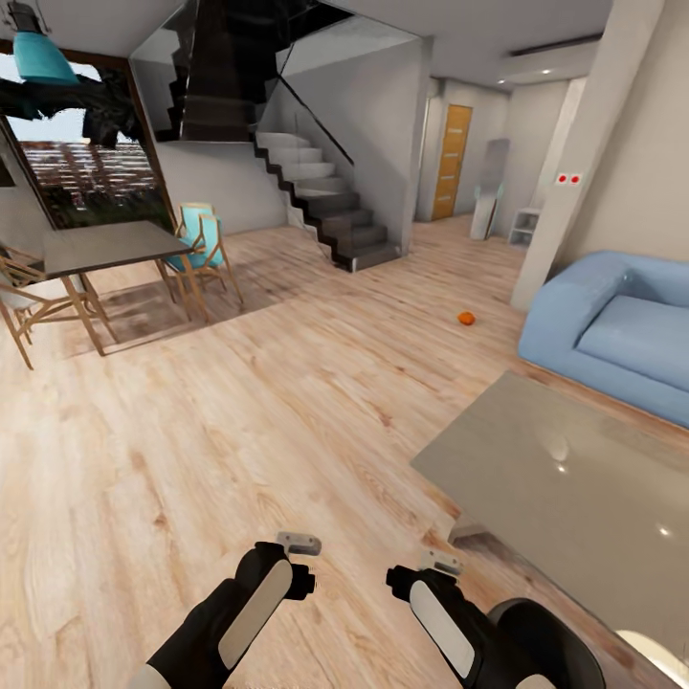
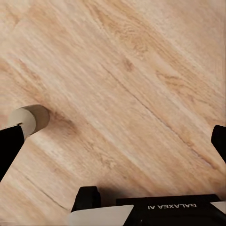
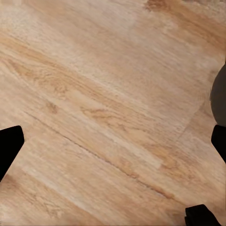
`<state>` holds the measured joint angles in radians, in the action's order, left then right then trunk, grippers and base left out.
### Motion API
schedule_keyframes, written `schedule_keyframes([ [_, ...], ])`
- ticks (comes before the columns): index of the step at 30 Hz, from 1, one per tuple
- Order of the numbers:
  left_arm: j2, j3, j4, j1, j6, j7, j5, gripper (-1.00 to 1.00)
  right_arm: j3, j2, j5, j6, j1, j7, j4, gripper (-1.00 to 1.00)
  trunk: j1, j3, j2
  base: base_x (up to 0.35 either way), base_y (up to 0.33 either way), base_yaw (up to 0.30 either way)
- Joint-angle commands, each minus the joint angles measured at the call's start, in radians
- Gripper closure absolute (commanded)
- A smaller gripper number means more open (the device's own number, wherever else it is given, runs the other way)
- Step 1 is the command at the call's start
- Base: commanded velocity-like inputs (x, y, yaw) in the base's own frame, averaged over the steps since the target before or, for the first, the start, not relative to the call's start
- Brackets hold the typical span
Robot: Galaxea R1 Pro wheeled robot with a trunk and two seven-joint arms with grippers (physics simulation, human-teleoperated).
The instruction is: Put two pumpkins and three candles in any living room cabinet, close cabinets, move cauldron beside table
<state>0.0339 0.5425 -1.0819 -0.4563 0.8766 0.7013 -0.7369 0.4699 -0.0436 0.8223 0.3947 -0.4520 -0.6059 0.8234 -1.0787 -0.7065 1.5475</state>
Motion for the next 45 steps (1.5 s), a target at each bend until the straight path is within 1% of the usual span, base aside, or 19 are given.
schedule_keyframes([
  [1,0.0,0.002,0.0,-0.001,0.001,0.01,-0.01,-1.0,0.002,0.001,0.006,0.002,-0.001,-0.008,0.002,-1.0,0.0,-0.001,0.001,0.0,0.0,0.289],
  [6,0.0,0.002,0.0,-0.001,0.001,0.01,-0.01,-1.0,0.003,0.001,0.002,-0.015,-0.001,-0.008,-0.037,-1.0,0.0,-0.001,0.001,0.0,0.0,0.289],
  [10,0.0,0.002,0.0,-0.001,0.001,0.01,-0.01,-1.0,0.004,0.001,0.0,-0.018,-0.001,-0.008,-0.049,-1.0,0.0,-0.001,0.001,0.0,0.0,0.289],
  [30,0.0,0.002,0.0,-0.001,-0.002,0.012,-0.01,-1.0,0.004,0.001,0.0,-0.02,-0.001,-0.008,-0.054,-1.0,0.0,-0.001,0.001,-0.001,0.0,0.29],
  [38,0.0,0.002,0.0,-0.001,-0.002,0.012,-0.01,-1.0,0.004,-0.002,0.0,-0.02,-0.001,-0.008,-0.055,-1.0,0.0,-0.001,0.001,-0.176,0.102,0.29],
  [45,0.0,0.002,0.0,-0.001,-0.002,0.012,-0.01,-1.0,0.004,-0.002,0.0,-0.022,-0.001,-0.008,-0.055,-1.0,0.0,-0.001,0.001,-0.038,0.023,0.29],
])
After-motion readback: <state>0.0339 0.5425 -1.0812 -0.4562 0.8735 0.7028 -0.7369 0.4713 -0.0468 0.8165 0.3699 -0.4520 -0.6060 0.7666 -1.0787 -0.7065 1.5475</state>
